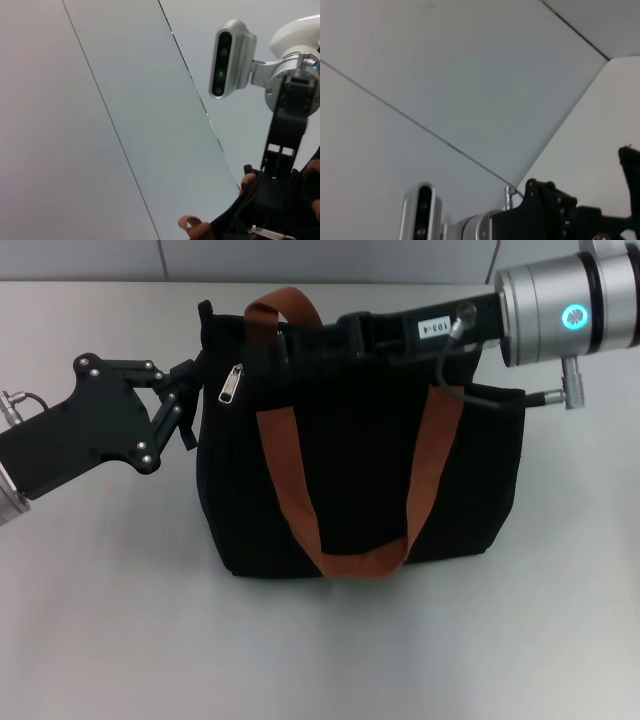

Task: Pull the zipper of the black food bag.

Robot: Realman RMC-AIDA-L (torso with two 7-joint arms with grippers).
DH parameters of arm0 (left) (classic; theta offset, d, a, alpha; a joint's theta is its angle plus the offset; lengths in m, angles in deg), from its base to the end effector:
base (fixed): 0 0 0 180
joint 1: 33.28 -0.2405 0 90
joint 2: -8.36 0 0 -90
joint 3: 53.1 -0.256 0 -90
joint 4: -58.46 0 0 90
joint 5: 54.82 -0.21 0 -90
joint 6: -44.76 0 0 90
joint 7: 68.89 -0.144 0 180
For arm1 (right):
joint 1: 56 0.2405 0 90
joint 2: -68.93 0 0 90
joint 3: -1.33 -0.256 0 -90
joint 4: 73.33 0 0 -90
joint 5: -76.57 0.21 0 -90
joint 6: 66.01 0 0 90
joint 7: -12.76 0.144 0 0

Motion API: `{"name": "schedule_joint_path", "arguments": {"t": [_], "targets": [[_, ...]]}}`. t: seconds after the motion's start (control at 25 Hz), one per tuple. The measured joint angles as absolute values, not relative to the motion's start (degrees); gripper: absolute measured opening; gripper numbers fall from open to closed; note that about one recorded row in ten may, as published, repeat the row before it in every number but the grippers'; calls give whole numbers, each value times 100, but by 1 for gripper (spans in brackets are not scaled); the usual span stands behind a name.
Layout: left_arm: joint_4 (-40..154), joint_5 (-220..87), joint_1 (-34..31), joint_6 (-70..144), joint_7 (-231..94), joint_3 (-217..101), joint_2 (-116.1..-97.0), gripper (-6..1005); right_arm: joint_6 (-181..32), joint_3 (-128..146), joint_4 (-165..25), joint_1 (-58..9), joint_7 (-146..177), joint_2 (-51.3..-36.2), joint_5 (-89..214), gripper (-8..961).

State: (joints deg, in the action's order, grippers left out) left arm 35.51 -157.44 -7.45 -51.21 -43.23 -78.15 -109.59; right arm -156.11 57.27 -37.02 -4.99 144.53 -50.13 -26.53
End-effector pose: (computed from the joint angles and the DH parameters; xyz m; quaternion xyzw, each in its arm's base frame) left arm -0.2852 0.3010 0.0161 -0.8776 0.0711 -0.3209 0.3491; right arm 0.1015 0.3792 -0.0290 0.8639 -0.4285 -0.2359 0.1203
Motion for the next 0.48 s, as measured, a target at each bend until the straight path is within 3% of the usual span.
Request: {"name": "schedule_joint_path", "arguments": {"t": [0.4,0.48], "targets": [[3547,-15700,-718,-5222,-4332,-7814,-10958,27,-15290,5925,-3706,-304,14668,-5024,-2815,763],[3545,-15699,-717,-5230,-4339,-7814,-10958,27,-15248,5972,-3706,-288,14699,-5026,-2816,712]]}}
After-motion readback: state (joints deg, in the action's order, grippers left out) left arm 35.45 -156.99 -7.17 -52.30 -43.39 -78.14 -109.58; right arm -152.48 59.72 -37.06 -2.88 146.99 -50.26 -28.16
